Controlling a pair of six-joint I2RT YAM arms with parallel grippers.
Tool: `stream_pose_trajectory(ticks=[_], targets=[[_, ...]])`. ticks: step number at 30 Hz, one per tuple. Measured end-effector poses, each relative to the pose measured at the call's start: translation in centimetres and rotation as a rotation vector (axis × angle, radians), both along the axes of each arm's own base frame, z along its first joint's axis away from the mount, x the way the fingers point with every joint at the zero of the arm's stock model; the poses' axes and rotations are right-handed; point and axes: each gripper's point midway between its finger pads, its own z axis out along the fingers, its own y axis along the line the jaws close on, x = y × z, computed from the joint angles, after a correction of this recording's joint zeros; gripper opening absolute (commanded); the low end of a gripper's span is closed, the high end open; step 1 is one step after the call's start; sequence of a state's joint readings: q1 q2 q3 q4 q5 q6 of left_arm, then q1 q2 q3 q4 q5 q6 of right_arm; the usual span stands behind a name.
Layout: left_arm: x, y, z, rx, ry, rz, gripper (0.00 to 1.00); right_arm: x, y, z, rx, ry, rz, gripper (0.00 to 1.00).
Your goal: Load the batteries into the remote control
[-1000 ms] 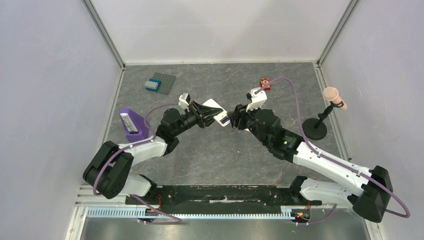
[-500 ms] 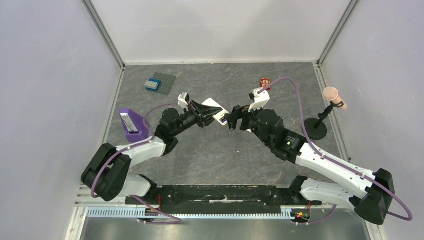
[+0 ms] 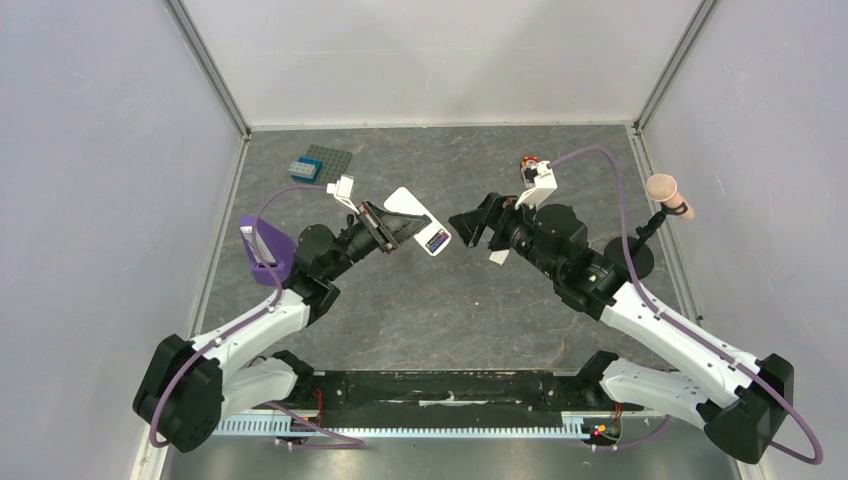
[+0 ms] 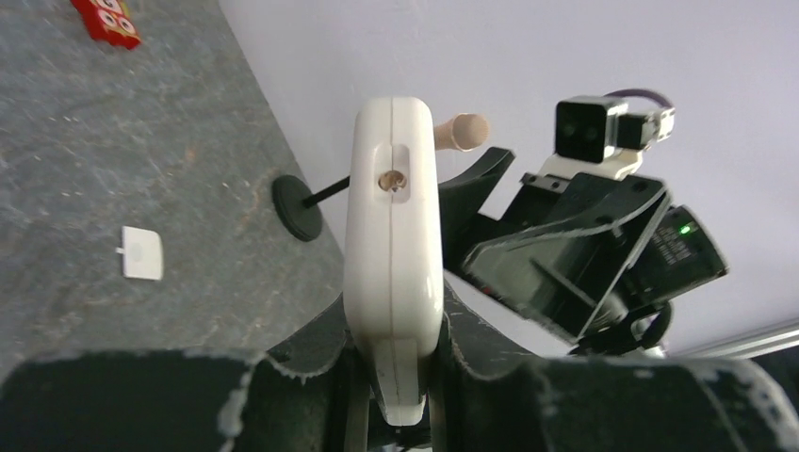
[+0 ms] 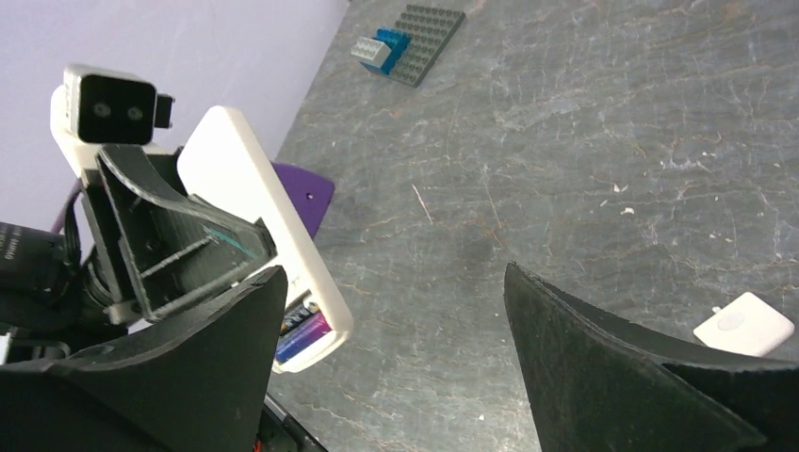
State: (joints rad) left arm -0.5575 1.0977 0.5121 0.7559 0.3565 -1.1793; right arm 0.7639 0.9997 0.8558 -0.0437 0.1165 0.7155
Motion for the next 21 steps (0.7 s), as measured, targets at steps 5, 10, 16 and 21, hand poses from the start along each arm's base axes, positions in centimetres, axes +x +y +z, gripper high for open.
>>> stream_pose_trajectory(ticks=[5, 10, 16, 21], targets=[[0.1, 0.7, -0.6, 0.079, -0.058, 0.040, 0.02, 0.1, 0.0, 1.6, 0.031, -0.017, 0.015, 0.87], [0.7, 1.9, -2.2, 0.174, -0.039, 0.117, 0.02, 1.5, -1.0, 0.0, -0.069, 0.025, -0.020, 0.85], [1.4, 4.1, -4.1, 0.268, 0.014, 0.215, 0.02, 5.4, -2.7, -7.6, -0.498, 0.103, -0.022, 0.85], [1.9, 5.0, -5.0, 0.313, 0.056, 0.239, 0.02, 5.4, -5.2, -15.6, -0.851, 0.205, 0.174, 0.85]])
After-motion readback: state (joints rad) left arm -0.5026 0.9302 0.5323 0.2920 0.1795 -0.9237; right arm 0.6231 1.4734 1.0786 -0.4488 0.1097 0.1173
